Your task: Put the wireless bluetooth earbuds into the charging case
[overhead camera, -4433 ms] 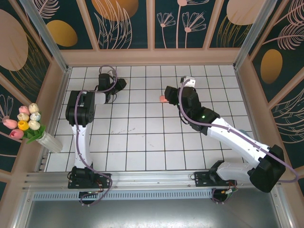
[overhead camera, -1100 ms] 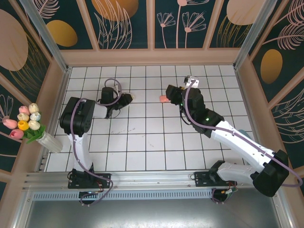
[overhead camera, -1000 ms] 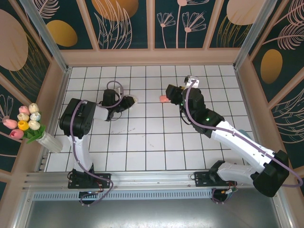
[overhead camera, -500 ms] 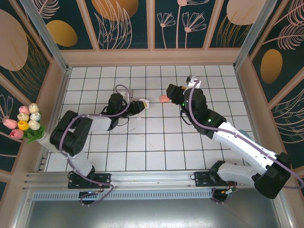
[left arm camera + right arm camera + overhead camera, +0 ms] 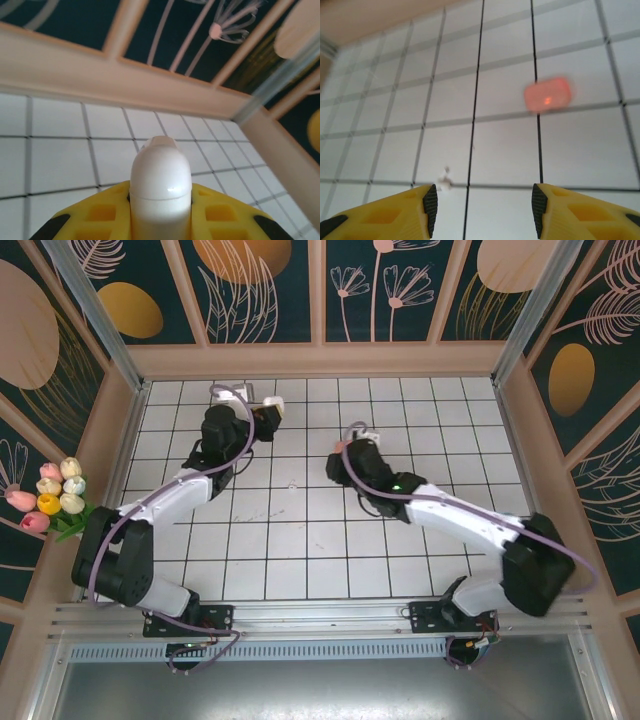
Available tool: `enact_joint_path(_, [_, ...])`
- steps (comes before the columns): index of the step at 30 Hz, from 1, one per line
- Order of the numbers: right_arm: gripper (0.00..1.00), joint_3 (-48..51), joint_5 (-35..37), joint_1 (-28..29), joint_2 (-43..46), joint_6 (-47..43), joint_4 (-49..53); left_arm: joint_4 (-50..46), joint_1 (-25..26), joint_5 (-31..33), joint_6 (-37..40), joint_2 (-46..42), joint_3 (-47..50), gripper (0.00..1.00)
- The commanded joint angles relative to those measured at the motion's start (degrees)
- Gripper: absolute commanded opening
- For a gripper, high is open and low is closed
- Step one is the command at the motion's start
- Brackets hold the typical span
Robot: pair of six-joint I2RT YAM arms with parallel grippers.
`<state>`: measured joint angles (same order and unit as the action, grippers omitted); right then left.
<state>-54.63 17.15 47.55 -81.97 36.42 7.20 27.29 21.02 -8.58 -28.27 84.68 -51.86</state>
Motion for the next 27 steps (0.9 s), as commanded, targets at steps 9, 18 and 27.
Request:
enact_joint_path(9, [0.55, -29.1, -3.2, 5.0, -33.0, -1.9, 14.7, 0.3, -6.2, 13.3, 9.1, -6.1, 0.9, 0.00])
enact_joint_path(18, [0.55, -35.3, -3.7, 5.4, -41.0, -1.7, 17.0, 1.5, -6.7, 14.0, 8.4, -7.9, 1.3, 0.00])
enact_joint_path(27, [0.54, -35.6, -2.6, 5.4, -44.2, -2.4, 16.7, 1.6, -6.7, 11.8, 7.6, -9.1, 1.1, 0.00])
